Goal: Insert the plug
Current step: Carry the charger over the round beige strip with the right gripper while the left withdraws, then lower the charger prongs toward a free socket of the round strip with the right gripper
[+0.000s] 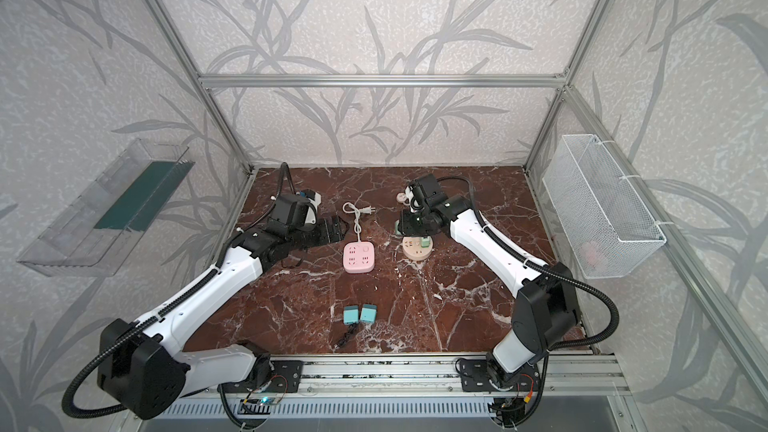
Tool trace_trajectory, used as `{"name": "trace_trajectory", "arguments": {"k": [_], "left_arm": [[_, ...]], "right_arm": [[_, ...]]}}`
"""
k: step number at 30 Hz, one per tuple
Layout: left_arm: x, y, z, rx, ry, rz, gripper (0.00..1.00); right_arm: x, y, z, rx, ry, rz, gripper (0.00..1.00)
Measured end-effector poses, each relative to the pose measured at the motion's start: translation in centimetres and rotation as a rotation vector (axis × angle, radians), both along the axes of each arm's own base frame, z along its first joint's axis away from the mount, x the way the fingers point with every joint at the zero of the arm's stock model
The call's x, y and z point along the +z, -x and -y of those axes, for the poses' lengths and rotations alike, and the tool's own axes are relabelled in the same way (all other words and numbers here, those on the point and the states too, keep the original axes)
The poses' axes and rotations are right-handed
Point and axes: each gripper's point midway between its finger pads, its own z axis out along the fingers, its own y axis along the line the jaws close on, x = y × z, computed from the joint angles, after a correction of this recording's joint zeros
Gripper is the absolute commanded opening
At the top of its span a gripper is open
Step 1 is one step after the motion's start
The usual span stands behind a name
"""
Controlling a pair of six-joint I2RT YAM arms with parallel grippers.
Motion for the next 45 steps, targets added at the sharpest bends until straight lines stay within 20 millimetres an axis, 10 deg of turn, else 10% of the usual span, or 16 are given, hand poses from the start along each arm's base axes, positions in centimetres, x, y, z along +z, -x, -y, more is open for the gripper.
{"name": "trace_trajectory", "arguments": {"k": [45], "left_arm": [[-2.1, 0.4, 0.4, -0.03, 0.004, -0.042, 0.94]], "right_arm": [[-7.7, -1.5, 2.2, 0.029, 0.322, -0.168, 0.0]]}}
